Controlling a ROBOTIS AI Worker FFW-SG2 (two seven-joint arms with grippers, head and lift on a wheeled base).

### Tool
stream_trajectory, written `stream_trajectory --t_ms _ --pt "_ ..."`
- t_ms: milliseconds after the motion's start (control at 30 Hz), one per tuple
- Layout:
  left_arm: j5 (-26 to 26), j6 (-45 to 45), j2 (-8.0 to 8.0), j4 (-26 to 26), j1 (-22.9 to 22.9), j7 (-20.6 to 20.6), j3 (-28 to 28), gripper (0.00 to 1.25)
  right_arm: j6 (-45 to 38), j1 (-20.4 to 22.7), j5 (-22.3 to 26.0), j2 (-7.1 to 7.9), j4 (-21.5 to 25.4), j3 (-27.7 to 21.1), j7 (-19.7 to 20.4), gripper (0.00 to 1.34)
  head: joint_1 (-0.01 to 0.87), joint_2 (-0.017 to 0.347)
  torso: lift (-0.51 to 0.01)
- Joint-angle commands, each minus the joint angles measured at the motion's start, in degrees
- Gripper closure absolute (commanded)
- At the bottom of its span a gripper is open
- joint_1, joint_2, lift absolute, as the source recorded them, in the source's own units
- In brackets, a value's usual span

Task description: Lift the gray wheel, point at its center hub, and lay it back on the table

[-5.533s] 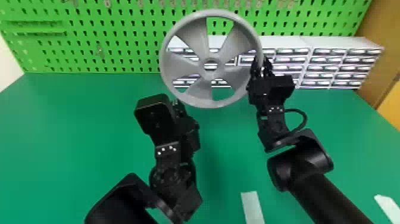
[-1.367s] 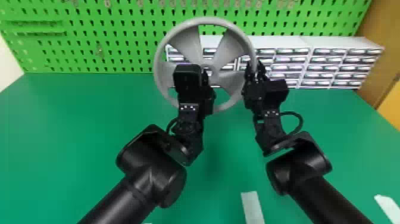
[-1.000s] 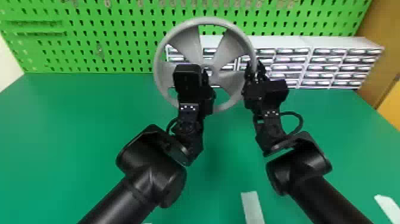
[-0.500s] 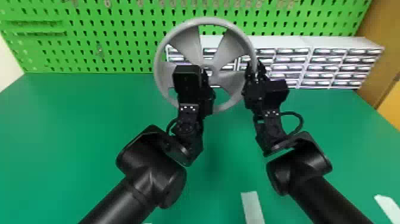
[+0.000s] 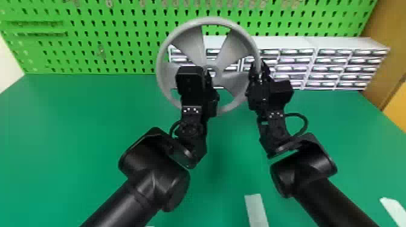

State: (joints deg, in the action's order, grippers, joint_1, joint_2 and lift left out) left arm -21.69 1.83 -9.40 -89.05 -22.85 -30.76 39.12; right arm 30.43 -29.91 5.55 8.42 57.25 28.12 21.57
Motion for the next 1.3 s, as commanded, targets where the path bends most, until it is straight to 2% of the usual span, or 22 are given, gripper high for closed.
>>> stream_trajectory --t_ms 0,300,767,900,1100,1267 --pt "-0.72 0.02 0.00 -0.08 0.35 0.00 0.08 1.20 -0.37 0.03 0.07 0.02 0.06 0.00 0.05 1.21 0.692 0.048 -0.096" --pt "-0.81 0.11 0.00 -2.27 2.46 0.00 -0.27 1.20 -1.25 0.12 0.25 0.02 0.23 0.00 -0.04 1.21 0.692 0.048 -0.096" --pt "2.09 3.54 0.00 -12.29 9.05 -2.20 -2.20 1.20 -2.65 0.20 0.42 0.10 0.23 0.00 -0.04 1.21 0.692 0.048 -0.096" --pt "1.04 4.59 -0.53 -15.28 11.34 -2.29 -3.52 1.20 -2.83 0.20 0.42 0.10 0.23 0.00 0.05 1.21 0.692 0.048 -0.096" --pt "1.21 6.17 -2.29 -21.08 14.59 -3.96 -3.87 1.20 -3.09 0.12 0.42 0.10 0.23 0.09 0.05 1.21 0.692 0.048 -0.096" --pt "1.30 8.11 -2.64 -25.04 17.31 -4.31 -5.37 1.20 -3.45 0.03 0.42 0.10 0.23 0.00 0.05 1.21 0.692 0.048 -0.096"
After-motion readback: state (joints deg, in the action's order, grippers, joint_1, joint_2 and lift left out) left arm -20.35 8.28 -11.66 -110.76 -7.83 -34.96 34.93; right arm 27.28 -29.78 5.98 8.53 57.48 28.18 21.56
